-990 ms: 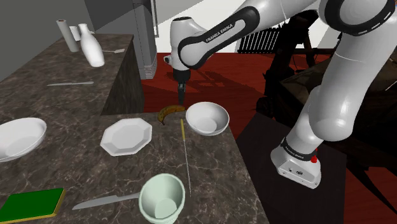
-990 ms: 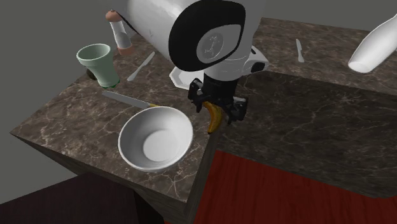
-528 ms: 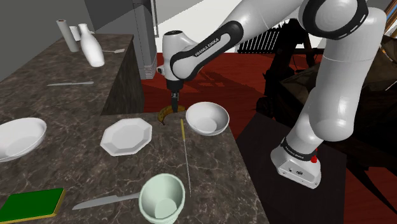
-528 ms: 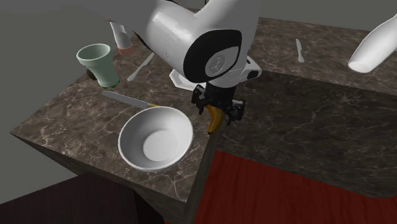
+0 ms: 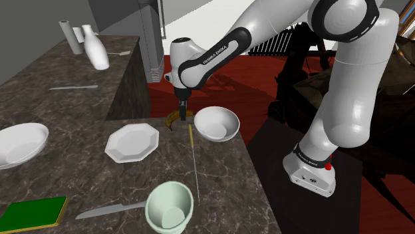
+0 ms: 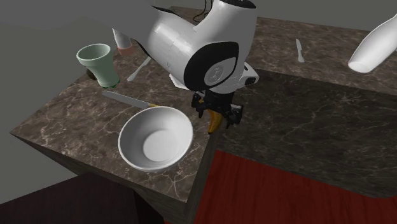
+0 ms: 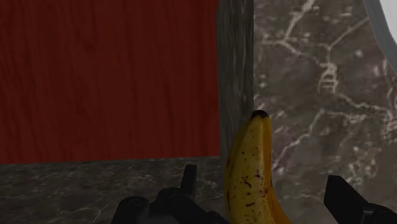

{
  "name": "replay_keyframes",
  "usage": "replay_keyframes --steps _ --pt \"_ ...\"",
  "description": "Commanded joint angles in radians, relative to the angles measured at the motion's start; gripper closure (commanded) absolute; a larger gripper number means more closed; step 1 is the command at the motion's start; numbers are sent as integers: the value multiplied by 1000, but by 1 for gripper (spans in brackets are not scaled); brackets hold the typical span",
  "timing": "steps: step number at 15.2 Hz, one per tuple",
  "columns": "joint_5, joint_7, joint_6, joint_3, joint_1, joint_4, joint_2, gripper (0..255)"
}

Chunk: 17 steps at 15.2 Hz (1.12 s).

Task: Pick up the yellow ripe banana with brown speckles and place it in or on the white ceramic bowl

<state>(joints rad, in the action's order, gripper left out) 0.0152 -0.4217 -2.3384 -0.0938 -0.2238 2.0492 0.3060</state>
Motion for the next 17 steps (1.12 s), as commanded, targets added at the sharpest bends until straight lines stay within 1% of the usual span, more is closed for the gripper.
replay_keyframes --steps 1,3,4,13,17 --pt "0 0 0 0 0 0 0 0" --pt "0 0 0 0 0 0 0 0" --pt "0 0 0 0 0 0 0 255" --pt "0 0 0 0 0 0 0 255" --pt "3 -1 46 -1 1 -12 -34 255"
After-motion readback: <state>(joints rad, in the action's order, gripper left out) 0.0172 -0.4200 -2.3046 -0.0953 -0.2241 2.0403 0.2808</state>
